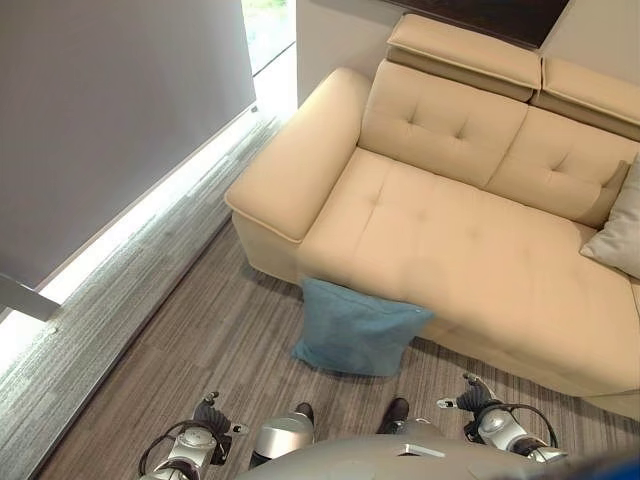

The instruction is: Pick up all the scattered cushions and arrange them neatly on the sofa.

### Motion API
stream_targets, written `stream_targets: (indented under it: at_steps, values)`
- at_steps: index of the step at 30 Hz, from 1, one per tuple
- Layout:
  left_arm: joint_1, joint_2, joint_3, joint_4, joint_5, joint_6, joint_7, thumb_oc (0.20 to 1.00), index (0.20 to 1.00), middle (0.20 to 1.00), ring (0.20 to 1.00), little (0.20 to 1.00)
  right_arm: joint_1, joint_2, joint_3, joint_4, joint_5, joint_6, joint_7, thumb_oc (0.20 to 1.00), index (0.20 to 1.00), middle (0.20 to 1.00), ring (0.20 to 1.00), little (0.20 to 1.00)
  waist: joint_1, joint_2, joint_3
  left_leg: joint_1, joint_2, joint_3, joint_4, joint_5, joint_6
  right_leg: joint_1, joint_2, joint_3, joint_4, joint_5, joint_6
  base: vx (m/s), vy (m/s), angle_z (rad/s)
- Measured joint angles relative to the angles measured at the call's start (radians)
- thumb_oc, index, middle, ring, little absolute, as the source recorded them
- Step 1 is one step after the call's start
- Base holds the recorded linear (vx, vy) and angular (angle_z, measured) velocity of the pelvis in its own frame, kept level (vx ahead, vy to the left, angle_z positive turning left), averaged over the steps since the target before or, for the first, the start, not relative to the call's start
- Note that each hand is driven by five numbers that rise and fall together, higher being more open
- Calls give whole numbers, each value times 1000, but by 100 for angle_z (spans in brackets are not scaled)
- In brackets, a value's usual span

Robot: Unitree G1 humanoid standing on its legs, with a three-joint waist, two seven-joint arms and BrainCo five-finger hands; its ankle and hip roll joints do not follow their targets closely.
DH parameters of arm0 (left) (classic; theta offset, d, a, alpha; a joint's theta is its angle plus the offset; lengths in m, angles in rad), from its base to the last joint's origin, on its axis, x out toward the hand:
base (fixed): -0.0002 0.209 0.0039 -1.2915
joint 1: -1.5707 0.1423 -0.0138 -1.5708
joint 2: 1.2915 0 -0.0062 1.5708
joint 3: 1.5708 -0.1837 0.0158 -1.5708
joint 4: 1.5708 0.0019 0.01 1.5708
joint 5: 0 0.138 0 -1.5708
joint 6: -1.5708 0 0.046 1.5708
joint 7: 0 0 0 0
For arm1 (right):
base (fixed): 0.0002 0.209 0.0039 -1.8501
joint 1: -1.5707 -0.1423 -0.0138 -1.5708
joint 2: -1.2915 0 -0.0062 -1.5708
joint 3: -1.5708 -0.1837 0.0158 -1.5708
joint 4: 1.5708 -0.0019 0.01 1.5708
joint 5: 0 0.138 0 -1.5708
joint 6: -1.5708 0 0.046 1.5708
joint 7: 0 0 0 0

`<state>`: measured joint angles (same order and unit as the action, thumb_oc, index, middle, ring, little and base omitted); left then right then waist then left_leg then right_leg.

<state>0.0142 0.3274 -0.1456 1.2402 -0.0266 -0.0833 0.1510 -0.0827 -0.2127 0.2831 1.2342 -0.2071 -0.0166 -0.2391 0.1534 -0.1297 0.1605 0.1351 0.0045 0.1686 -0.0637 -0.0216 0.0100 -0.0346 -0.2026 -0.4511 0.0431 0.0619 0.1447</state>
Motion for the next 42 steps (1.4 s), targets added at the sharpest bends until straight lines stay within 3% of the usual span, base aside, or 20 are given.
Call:
stream_targets:
  at_steps: [3,7,8,10,12,14,16,18,21,26,31,33,35,38,42]
  values:
    - [-7,-17,-14,2,-1,0,0,1000,1000,1000,1000,1000,2,-14,-3,-2,23,-1,-5,1000,1000,1000,1000,1000,-6,7,3,-41,56,-42,54,-14,-31,45,72,-15,-65,-5,-41,91,-173,20]
    - [-54,-47,-13,-1,-2,-2,0,1000,1000,1000,1000,1000,-12,-50,-15,-1,40,-2,-10,1000,1000,1000,1000,1000,-9,33,15,-103,76,-117,149,-13,-48,58,108,-41,-100,-15,-92,26,-70,25]
    - [-73,-48,-18,-1,-4,-1,0,1000,1000,1000,1000,1000,-29,-56,-14,0,61,-12,-11,1000,1000,1000,1000,1000,-12,27,29,-172,71,-183,268,-21,-91,84,114,-27,-138,-25,-110,31,82,5]
    - [-79,-51,-22,0,-4,-2,0,1000,1000,1000,1000,1000,-37,-65,-6,1,66,-12,-12,1000,1000,1000,1000,1000,-21,20,32,-186,77,-208,265,-23,-100,84,114,-27,-140,-35,-126,33,98,15]
    - [-80,-48,-30,0,-5,0,1,1000,1000,1000,1000,1000,-35,-75,-5,1,67,-12,-14,1000,1000,1000,1000,1000,-33,28,44,-204,84,-214,145,8,-95,72,119,-3,-120,-43,-138,81,232,-12]
    - [-66,-52,-35,1,-4,3,0,1000,1000,1000,1000,1000,-31,-75,-10,6,66,-12,-13,1000,1000,1000,1000,1000,-33,41,38,-170,72,-234,97,13,-87,68,123,31,-100,-42,-136,100,236,-64]
    - [-56,-43,-33,-1,-4,6,0,1000,1000,1000,1000,1000,1,-54,-14,7,66,-11,-11,1000,1000,1000,1000,1000,-48,15,17,-126,32,-215,51,33,-50,78,84,64,-73,-38,-96,55,188,-41]
    - [-59,-32,-32,0,-3,6,0,1000,1000,1000,1000,1000,17,-37,-15,11,66,-9,-9,1000,1000,1000,1000,1000,-55,-8,0,-102,1,-204,46,28,-24,78,54,83,-55,-37,-83,27,133,-17]
    - [-59,-9,-31,0,-3,3,0,1000,1000,1000,1000,1000,9,-17,-14,12,66,-9,-7,1000,1000,1000,1000,1000,-42,-9,-23,-79,-33,-178,40,21,-6,75,16,107,-29,-38,-57,29,131,-14]
    - [-20,-3,-24,-20,-5,1,2,1000,1000,1000,1000,1000,-17,-24,-40,-3,67,-12,-9,1000,1000,1000,1000,1000,-26,22,-43,-56,-32,-151,16,21,-7,81,18,126,-47,-29,-44,-4,32,-15]
    - [-30,-3,-9,-133,-72,-21,23,1000,1000,1000,1000,1000,-24,-37,-114,-97,118,-15,-46,1000,1000,1000,1000,1000,-29,21,-25,-86,-15,-149,-7,46,-21,54,36,133,-84,-9,-38,-129,-6,-7]
    - [-77,-6,-3,-210,-119,-29,61,1000,1000,1000,1000,1000,-50,-38,-120,-144,153,-20,-74,1000,1000,1000,1000,1000,-36,30,11,-159,-12,-140,18,63,-14,-16,38,135,-91,13,-35,-336,3,-7]
    - [-178,-10,-25,-245,-157,-60,92,1000,1000,1000,1000,1000,-137,-38,-120,-158,168,-34,-103,1000,1000,1000,1000,1000,-37,33,101,-272,-9,-130,34,97,-16,-108,41,135,-109,59,-18,-264,9,-8]
    - [-260,-30,-32,-281,-199,-75,120,1000,1000,1000,1000,1000,-223,-34,-94,-178,192,-34,-128,1000,1000,1000,1000,1000,-56,73,220,-351,-9,-130,48,115,-30,-177,43,135,-118,96,-40,-269,8,-3]
    - [-341,-47,-91,-352,-242,-110,162,1000,1000,1000,1000,1000,-322,-39,-78,-276,229,-38,-180,1000,1000,1000,1000,1000,-54,69,342,-519,2,-133,123,129,-27,-336,44,137,-54,105,-63,-235,17,2]
